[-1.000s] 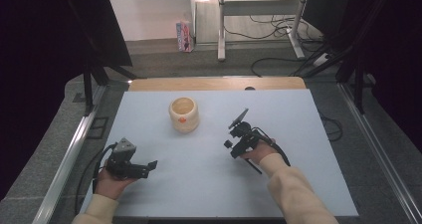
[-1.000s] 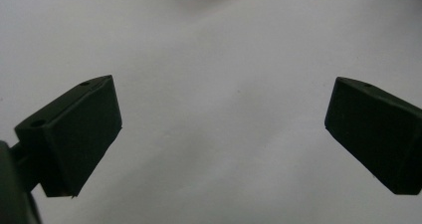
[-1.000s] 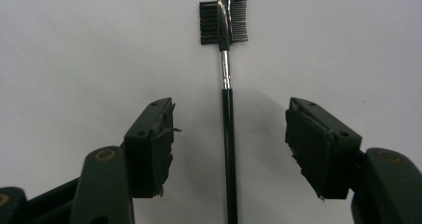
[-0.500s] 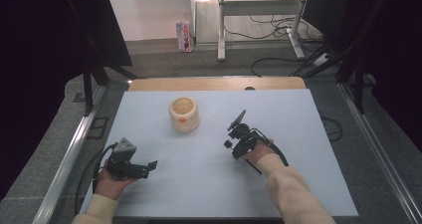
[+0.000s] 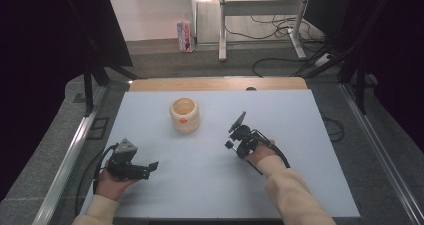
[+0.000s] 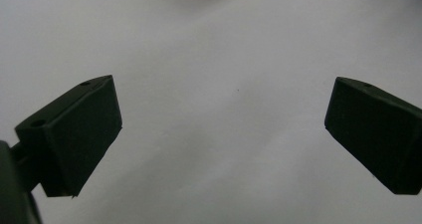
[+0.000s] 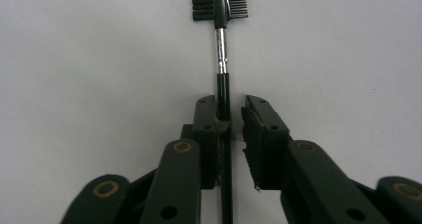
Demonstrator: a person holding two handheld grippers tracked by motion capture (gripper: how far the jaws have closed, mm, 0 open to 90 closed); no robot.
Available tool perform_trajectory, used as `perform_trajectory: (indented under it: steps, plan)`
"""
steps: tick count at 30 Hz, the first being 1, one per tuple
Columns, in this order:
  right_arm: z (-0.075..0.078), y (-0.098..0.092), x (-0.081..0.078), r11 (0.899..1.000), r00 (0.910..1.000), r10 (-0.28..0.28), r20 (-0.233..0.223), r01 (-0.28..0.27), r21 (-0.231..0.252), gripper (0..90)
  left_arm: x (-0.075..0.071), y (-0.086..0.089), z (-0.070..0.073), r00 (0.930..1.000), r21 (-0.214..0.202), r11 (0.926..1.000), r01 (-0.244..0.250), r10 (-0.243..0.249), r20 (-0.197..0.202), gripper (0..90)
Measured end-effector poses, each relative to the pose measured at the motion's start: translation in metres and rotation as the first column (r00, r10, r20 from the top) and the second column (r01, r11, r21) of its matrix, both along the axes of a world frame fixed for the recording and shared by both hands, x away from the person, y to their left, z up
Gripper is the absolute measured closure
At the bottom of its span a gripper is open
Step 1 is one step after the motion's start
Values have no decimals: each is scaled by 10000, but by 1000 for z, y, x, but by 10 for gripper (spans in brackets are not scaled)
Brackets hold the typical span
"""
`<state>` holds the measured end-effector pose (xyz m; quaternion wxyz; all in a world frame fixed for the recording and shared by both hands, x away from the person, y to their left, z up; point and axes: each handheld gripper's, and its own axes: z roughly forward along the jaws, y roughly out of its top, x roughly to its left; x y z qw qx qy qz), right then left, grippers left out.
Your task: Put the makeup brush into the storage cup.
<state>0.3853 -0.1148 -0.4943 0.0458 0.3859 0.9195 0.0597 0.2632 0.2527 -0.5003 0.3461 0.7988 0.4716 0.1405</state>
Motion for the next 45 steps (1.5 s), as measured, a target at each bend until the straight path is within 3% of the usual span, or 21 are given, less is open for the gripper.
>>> perform_trajectory:
  steps: [5,24,45]
  plan:
    - [0,3,-1,10000,10000,-10,-70,10,9,840,0,0,0,10000,-5,10000,3,-3,-11,22]
    - [5,0,2,9995,9993,252,-286,-245,216,849,1,1,-1,10000,58,10000,-53,53,-30,23]
    - [46,-9,0,9890,9983,321,483,-387,1427,849,1,1,-1,9999,84,9999,-91,91,-41,25]
